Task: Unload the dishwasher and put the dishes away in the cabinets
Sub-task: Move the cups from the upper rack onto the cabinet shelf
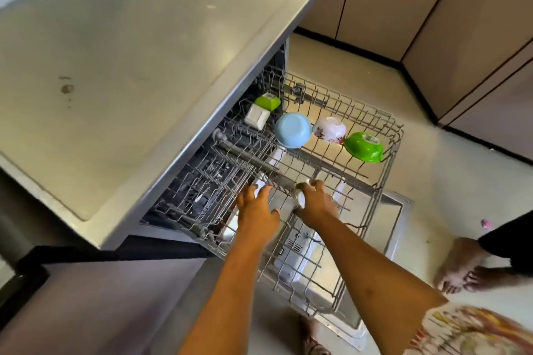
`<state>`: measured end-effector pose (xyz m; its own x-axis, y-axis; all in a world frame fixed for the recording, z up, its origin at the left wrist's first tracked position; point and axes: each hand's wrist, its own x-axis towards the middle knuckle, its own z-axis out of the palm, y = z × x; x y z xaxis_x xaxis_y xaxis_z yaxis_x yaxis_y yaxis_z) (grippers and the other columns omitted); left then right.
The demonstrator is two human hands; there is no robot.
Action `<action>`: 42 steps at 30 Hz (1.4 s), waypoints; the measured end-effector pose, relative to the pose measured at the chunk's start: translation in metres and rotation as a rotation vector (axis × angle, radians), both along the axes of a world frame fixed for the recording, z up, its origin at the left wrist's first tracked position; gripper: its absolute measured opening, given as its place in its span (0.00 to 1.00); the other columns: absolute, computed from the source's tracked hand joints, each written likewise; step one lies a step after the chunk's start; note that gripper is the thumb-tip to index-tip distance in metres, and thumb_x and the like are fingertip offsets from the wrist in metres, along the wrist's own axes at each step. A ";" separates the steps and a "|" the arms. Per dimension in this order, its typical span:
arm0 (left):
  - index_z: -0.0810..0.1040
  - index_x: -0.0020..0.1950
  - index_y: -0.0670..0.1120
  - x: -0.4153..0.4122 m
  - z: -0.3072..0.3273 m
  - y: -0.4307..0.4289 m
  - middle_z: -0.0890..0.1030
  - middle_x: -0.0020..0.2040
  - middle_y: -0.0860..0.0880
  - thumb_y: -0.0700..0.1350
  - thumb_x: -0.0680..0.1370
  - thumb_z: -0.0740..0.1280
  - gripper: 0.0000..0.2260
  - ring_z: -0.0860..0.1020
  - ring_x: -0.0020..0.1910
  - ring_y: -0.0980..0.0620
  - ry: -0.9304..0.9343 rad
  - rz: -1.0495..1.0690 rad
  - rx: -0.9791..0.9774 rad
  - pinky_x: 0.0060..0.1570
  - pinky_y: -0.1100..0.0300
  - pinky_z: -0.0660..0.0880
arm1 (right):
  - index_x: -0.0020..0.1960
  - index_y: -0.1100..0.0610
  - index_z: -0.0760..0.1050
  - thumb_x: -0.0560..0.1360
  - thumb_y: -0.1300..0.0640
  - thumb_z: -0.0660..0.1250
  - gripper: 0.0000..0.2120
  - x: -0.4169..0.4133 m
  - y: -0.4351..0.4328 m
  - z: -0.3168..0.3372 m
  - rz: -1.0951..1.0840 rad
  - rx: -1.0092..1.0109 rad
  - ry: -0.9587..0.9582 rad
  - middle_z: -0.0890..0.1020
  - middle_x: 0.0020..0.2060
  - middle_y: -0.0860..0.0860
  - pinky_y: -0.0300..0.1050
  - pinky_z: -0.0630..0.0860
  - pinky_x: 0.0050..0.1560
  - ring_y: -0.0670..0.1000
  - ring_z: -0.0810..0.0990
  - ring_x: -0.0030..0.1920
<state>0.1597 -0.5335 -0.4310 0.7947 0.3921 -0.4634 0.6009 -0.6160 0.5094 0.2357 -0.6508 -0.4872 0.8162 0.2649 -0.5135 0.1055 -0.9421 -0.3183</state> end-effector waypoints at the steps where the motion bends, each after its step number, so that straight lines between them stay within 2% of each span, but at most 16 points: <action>1: 0.58 0.75 0.54 0.003 -0.004 0.000 0.50 0.77 0.49 0.43 0.78 0.63 0.27 0.44 0.76 0.42 0.015 -0.004 -0.001 0.72 0.47 0.55 | 0.68 0.46 0.65 0.71 0.53 0.72 0.28 0.001 0.003 -0.005 -0.003 0.000 0.000 0.60 0.71 0.54 0.53 0.77 0.55 0.62 0.75 0.61; 3: 0.56 0.75 0.55 0.008 -0.013 0.003 0.49 0.78 0.49 0.43 0.78 0.63 0.28 0.43 0.76 0.41 0.025 -0.001 -0.007 0.73 0.46 0.54 | 0.66 0.47 0.67 0.73 0.55 0.71 0.24 0.004 0.007 -0.012 -0.011 0.005 -0.028 0.63 0.69 0.56 0.51 0.78 0.51 0.62 0.76 0.58; 7: 0.60 0.73 0.55 0.004 -0.021 0.010 0.55 0.76 0.49 0.41 0.77 0.64 0.27 0.50 0.75 0.42 0.020 0.017 -0.017 0.71 0.45 0.62 | 0.64 0.48 0.68 0.75 0.56 0.67 0.19 0.008 0.008 -0.008 -0.009 0.024 -0.104 0.69 0.63 0.57 0.47 0.75 0.42 0.61 0.77 0.54; 10: 0.62 0.73 0.54 -0.010 -0.014 0.011 0.58 0.74 0.49 0.40 0.78 0.64 0.25 0.56 0.73 0.44 -0.007 0.028 -0.064 0.69 0.51 0.64 | 0.63 0.50 0.66 0.73 0.51 0.67 0.20 0.004 0.008 0.008 -0.030 0.110 -0.111 0.71 0.60 0.56 0.47 0.74 0.42 0.60 0.77 0.54; 12: 0.62 0.73 0.53 -0.021 -0.008 0.011 0.62 0.72 0.47 0.40 0.78 0.64 0.25 0.60 0.70 0.46 -0.036 0.010 -0.107 0.59 0.60 0.66 | 0.63 0.50 0.65 0.72 0.47 0.67 0.22 -0.002 0.009 0.021 -0.038 0.196 -0.105 0.74 0.57 0.55 0.46 0.75 0.44 0.58 0.77 0.53; 15: 0.63 0.72 0.50 -0.044 0.009 0.018 0.67 0.70 0.47 0.41 0.75 0.68 0.27 0.65 0.68 0.47 -0.098 -0.014 -0.151 0.57 0.60 0.66 | 0.62 0.48 0.65 0.70 0.43 0.67 0.24 -0.027 0.012 0.047 -0.007 0.373 -0.093 0.77 0.50 0.52 0.46 0.75 0.45 0.55 0.77 0.48; 20: 0.60 0.74 0.49 -0.102 0.048 0.046 0.68 0.70 0.46 0.44 0.69 0.75 0.37 0.67 0.69 0.45 -0.161 0.024 -0.182 0.65 0.52 0.68 | 0.63 0.50 0.65 0.64 0.58 0.75 0.32 -0.085 0.024 0.102 0.062 0.615 0.006 0.77 0.53 0.52 0.42 0.71 0.46 0.54 0.77 0.49; 22: 0.62 0.73 0.49 -0.126 0.066 0.059 0.71 0.69 0.47 0.45 0.67 0.77 0.39 0.70 0.67 0.46 -0.209 0.029 -0.199 0.64 0.51 0.71 | 0.63 0.51 0.66 0.63 0.63 0.75 0.32 -0.108 0.035 0.129 0.145 0.672 0.017 0.76 0.53 0.51 0.42 0.71 0.46 0.53 0.77 0.50; 23: 0.62 0.73 0.49 -0.144 0.080 0.067 0.71 0.67 0.49 0.44 0.66 0.77 0.39 0.72 0.65 0.48 -0.242 0.045 -0.208 0.62 0.54 0.72 | 0.63 0.51 0.66 0.63 0.64 0.74 0.32 -0.123 0.043 0.146 0.193 0.702 0.013 0.76 0.53 0.49 0.41 0.73 0.45 0.53 0.77 0.50; 25: 0.63 0.73 0.47 -0.176 0.107 0.080 0.72 0.64 0.51 0.42 0.67 0.77 0.38 0.73 0.61 0.51 -0.321 0.095 -0.234 0.55 0.66 0.72 | 0.63 0.54 0.66 0.63 0.67 0.73 0.32 -0.151 0.059 0.181 0.270 0.779 0.020 0.76 0.52 0.47 0.31 0.73 0.43 0.48 0.77 0.49; 26: 0.63 0.72 0.47 -0.191 0.120 0.086 0.73 0.63 0.51 0.41 0.66 0.78 0.38 0.74 0.60 0.51 -0.371 0.118 -0.233 0.54 0.67 0.72 | 0.63 0.54 0.66 0.63 0.68 0.73 0.32 -0.163 0.067 0.198 0.306 0.810 0.031 0.75 0.51 0.46 0.27 0.72 0.42 0.45 0.76 0.48; 30: 0.70 0.65 0.50 -0.256 0.184 0.114 0.76 0.53 0.54 0.41 0.64 0.79 0.32 0.77 0.54 0.50 -0.584 0.234 -0.151 0.53 0.58 0.76 | 0.62 0.51 0.66 0.64 0.69 0.72 0.31 -0.216 0.104 0.271 0.464 0.915 0.012 0.75 0.51 0.43 0.30 0.75 0.44 0.41 0.75 0.50; 34: 0.74 0.50 0.55 -0.310 0.251 0.139 0.77 0.45 0.58 0.45 0.60 0.81 0.23 0.78 0.44 0.62 -0.785 0.311 0.012 0.44 0.69 0.75 | 0.61 0.47 0.66 0.64 0.66 0.74 0.32 -0.262 0.139 0.334 0.575 1.041 -0.054 0.75 0.54 0.44 0.38 0.78 0.47 0.43 0.76 0.52; 37: 0.76 0.57 0.50 -0.352 0.299 0.160 0.77 0.55 0.53 0.62 0.55 0.75 0.33 0.76 0.55 0.55 -0.908 0.383 0.163 0.56 0.54 0.76 | 0.64 0.45 0.65 0.65 0.66 0.74 0.34 -0.299 0.166 0.379 0.597 1.181 -0.039 0.75 0.54 0.44 0.39 0.80 0.49 0.44 0.77 0.53; 39: 0.74 0.63 0.49 -0.378 0.329 0.173 0.73 0.62 0.51 0.65 0.54 0.72 0.40 0.71 0.63 0.50 -0.967 0.438 0.239 0.63 0.48 0.72 | 0.67 0.43 0.64 0.67 0.66 0.74 0.36 -0.322 0.183 0.407 0.633 1.287 -0.003 0.76 0.55 0.48 0.42 0.81 0.50 0.47 0.78 0.55; 42: 0.75 0.63 0.49 -0.407 0.376 0.189 0.72 0.64 0.52 0.64 0.55 0.71 0.39 0.70 0.65 0.49 -1.054 0.493 0.330 0.63 0.46 0.71 | 0.68 0.42 0.62 0.68 0.63 0.74 0.36 -0.349 0.215 0.443 0.647 1.425 0.073 0.77 0.56 0.51 0.41 0.81 0.50 0.48 0.79 0.56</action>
<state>-0.2474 -0.3443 -0.0551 0.4535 0.7369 0.5014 0.1919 -0.6300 0.7525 -0.1135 -0.4362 -0.0446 0.3618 0.8301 0.4244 0.3030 0.3258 -0.8956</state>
